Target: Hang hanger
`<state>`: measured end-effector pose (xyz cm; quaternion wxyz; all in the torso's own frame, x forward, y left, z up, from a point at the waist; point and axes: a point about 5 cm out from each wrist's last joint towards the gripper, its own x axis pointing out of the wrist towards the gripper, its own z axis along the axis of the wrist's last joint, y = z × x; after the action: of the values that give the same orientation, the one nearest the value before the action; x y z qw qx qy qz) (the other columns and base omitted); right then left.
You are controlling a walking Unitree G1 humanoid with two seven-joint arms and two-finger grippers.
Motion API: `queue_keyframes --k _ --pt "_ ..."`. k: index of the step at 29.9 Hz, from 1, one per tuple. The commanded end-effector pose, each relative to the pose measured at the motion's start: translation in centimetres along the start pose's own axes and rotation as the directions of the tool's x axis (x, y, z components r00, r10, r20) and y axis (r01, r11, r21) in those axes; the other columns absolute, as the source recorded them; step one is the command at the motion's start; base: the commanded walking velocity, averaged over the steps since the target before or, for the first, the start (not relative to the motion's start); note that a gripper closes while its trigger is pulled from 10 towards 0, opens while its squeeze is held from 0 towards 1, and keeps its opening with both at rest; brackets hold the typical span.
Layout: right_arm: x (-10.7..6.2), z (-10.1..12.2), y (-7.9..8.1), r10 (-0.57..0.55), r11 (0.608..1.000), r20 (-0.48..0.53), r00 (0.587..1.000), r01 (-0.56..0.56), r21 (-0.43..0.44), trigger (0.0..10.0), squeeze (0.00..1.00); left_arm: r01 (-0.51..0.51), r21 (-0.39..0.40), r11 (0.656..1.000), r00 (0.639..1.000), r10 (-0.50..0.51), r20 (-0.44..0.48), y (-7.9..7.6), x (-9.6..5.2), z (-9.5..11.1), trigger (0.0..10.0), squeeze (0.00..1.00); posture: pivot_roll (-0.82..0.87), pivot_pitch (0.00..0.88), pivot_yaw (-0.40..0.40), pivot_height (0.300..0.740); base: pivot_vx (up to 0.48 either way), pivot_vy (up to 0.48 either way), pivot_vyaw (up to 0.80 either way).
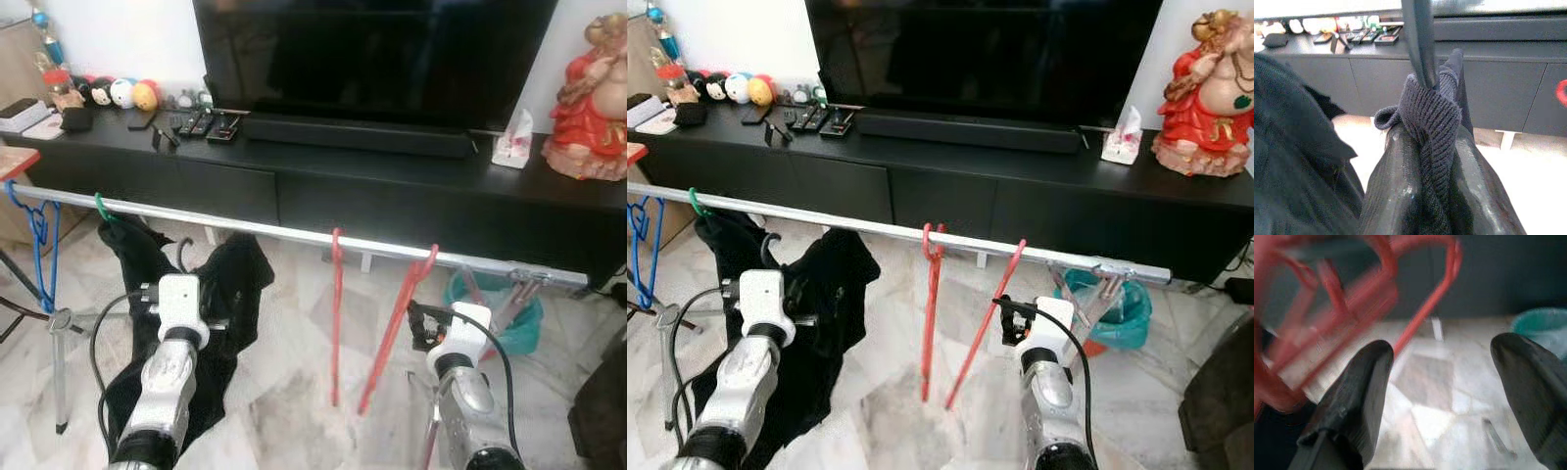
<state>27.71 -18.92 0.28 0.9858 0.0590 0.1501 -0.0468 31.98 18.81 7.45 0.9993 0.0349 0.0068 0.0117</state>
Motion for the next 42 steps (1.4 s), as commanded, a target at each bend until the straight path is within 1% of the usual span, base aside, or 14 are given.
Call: queue_keyframes --k 1,2,3,5,6,8,13,18,20,23,29,34,38,42 --pt "-0.8 -2.0 -1.1 -0.053 0.998 -0.103 0.993 0.049 -0.040 10.0 0.00 0.007 0.041 0.999 1.000 -0.008 0.010 0.4 0.6 0.6 10.0 0.00 -0.15 0.000 0.021 0.740 0.000 0.000 0.00" --pt "-1.5 -3.4 -1.8 -0.090 0.996 -0.172 0.981 0.087 -0.023 10.0 0.00 0.000 0.035 0.999 1.000 0.000 0.019 0.6 1.0 1.1 10.0 0.00 -0.15 0.000 0.021 0.740 0.000 0.000 0.00" --pt "-1.8 -3.8 -1.9 -0.098 0.995 -0.192 0.976 0.097 -0.011 10.0 0.00 -0.003 0.034 0.999 1.000 0.003 0.022 0.7 1.2 1.2 10.0 0.00 -0.15 0.000 0.023 0.740 0.000 0.000 0.00" --pt "-2.5 -5.2 -2.2 -0.116 0.993 -0.271 0.956 0.107 -0.047 10.0 0.00 -0.008 0.029 1.000 1.000 0.007 0.027 0.8 1.4 1.5 10.0 0.00 -0.15 0.000 0.023 0.740 0.000 0.000 0.00" --pt "-2.8 -5.7 -2.3 -0.122 0.992 -0.303 0.945 0.107 -0.065 10.0 0.00 -0.009 0.027 1.000 1.000 0.008 0.030 0.9 1.5 1.6 10.0 0.00 -0.16 0.000 0.023 0.740 0.000 0.000 0.00" --pt "-3.6 -7.1 -2.0 -0.105 0.994 -0.363 0.926 0.095 -0.045 10.0 0.00 -0.011 0.032 0.999 0.999 0.010 0.037 0.9 1.9 1.9 10.0 0.00 -0.16 0.000 0.023 0.740 0.000 0.000 0.00" --pt "-4.1 -8.0 -1.5 -0.069 0.998 -0.417 0.907 0.057 -0.040 10.0 0.00 -0.003 0.031 1.000 0.999 0.002 0.047 0.5 2.8 2.7 10.0 0.00 -0.15 0.000 0.022 0.740 0.000 0.000 0.00" --pt "-3.4 -7.5 -0.7 -0.052 0.999 -0.418 0.907 0.044 -0.028 10.0 0.00 0.034 0.062 0.998 0.999 -0.034 -0.014 -0.4 3.7 2.7 10.0 0.00 -0.16 0.000 0.025 0.740 0.000 0.000 0.00" --pt "-3.0 -7.2 -0.4 -0.066 0.998 -0.412 0.909 0.066 -0.014 10.0 0.00 0.046 0.085 0.995 0.998 -0.041 -0.052 -0.7 4.0 2.6 10.0 0.00 -0.16 0.000 0.027 0.740 0.000 0.000 0.00" --pt "-2.9 -7.2 -0.2 -0.064 0.998 -0.411 0.909 0.063 -0.017 10.0 0.00 0.050 0.077 0.996 0.996 -0.044 -0.077 -0.9 4.1 2.4 10.0 0.00 -0.17 0.000 0.026 0.740 0.000 0.000 0.00" --pt "-3.6 -8.1 -0.3 -0.066 0.998 -0.438 0.897 0.066 -0.016 10.0 0.00 0.034 0.097 0.995 0.989 -0.019 -0.150 -0.9 4.3 1.8 10.0 0.00 -0.16 0.000 0.024 0.740 0.000 0.000 0.00" --pt "-4.3 -8.6 -1.4 -0.067 0.998 -0.450 0.891 0.070 -0.009 10.0 0.00 0.051 0.099 0.994 0.976 -0.028 -0.217 -1.2 3.9 0.6 10.0 0.00 -0.16 0.000 0.024 0.740 0.000 0.000 0.00" --pt "-4.9 -8.8 -3.2 -0.079 0.997 -0.460 0.884 0.082 -0.014 10.0 0.00 0.071 0.112 0.991 0.962 -0.039 -0.272 -1.3 3.1 -0.8 10.0 0.00 -0.16 0.000 0.024 0.740 0.000 0.000 0.00" --pt "-5.2 -8.8 -4.5 -0.090 0.995 -0.468 0.879 0.094 -0.014 10.0 0.00 0.093 0.134 0.987 0.942 -0.043 -0.334 -1.2 2.3 -2.2 10.0 0.00 -0.16 0.000 0.025 0.740 0.000 0.000 0.00"
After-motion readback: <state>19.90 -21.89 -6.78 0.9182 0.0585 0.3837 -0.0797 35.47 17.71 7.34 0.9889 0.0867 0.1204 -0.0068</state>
